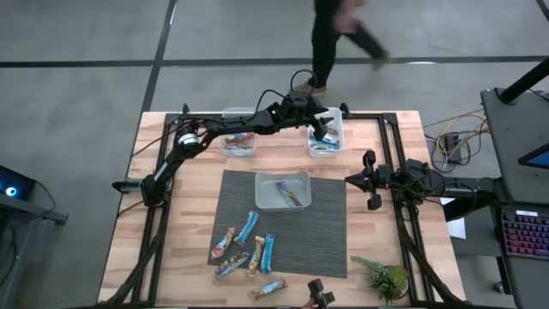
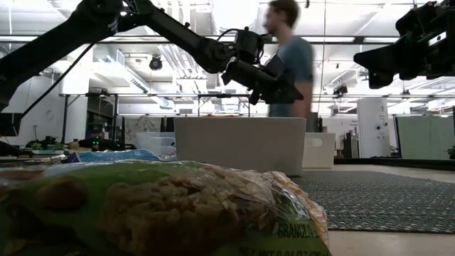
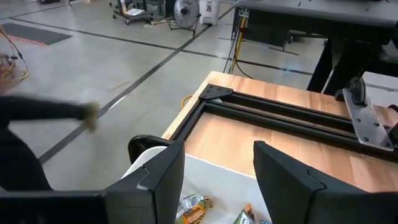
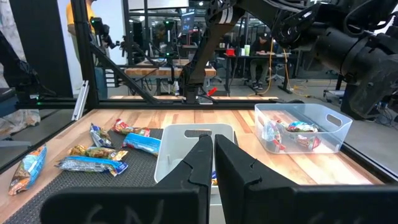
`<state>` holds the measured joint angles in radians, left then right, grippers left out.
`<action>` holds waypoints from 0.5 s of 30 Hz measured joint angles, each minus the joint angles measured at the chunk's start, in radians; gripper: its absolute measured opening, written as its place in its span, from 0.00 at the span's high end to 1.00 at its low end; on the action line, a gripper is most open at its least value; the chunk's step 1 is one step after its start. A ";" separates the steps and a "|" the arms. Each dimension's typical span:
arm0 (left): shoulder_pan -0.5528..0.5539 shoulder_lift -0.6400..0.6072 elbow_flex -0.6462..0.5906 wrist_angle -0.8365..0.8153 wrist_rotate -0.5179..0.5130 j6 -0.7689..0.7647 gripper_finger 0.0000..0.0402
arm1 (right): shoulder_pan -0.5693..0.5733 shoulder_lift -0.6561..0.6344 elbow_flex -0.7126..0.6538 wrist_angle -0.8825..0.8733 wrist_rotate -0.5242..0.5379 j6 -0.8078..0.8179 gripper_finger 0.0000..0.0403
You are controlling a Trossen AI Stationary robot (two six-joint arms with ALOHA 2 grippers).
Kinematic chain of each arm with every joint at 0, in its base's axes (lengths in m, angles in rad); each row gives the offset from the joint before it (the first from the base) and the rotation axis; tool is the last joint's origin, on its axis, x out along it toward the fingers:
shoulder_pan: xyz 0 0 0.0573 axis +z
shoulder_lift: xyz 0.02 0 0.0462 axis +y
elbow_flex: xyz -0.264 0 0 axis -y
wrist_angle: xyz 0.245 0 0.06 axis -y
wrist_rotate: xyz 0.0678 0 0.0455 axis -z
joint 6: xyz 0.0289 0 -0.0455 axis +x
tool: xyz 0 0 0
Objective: Pick and place Granola Bars by type
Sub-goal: Put the red granola bar into the transparent bin
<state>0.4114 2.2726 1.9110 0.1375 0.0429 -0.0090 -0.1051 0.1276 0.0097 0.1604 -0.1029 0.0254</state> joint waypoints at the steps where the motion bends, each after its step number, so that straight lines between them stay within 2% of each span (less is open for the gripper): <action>1: 0.000 0.000 0.000 0.000 0.000 -0.002 0.57 | 0.000 0.000 0.000 0.000 0.000 0.000 0.98; 10: -0.001 0.000 0.000 -0.017 0.015 -0.013 0.59 | 0.000 0.000 0.000 0.000 0.000 0.000 0.98; 15: -0.003 0.000 0.000 -0.037 0.047 -0.012 0.78 | 0.000 0.000 0.000 0.000 0.000 0.000 0.98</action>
<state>0.4085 2.2726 1.9109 0.1002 0.0904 -0.0213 -0.1051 0.1279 0.0097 0.1604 -0.1029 0.0252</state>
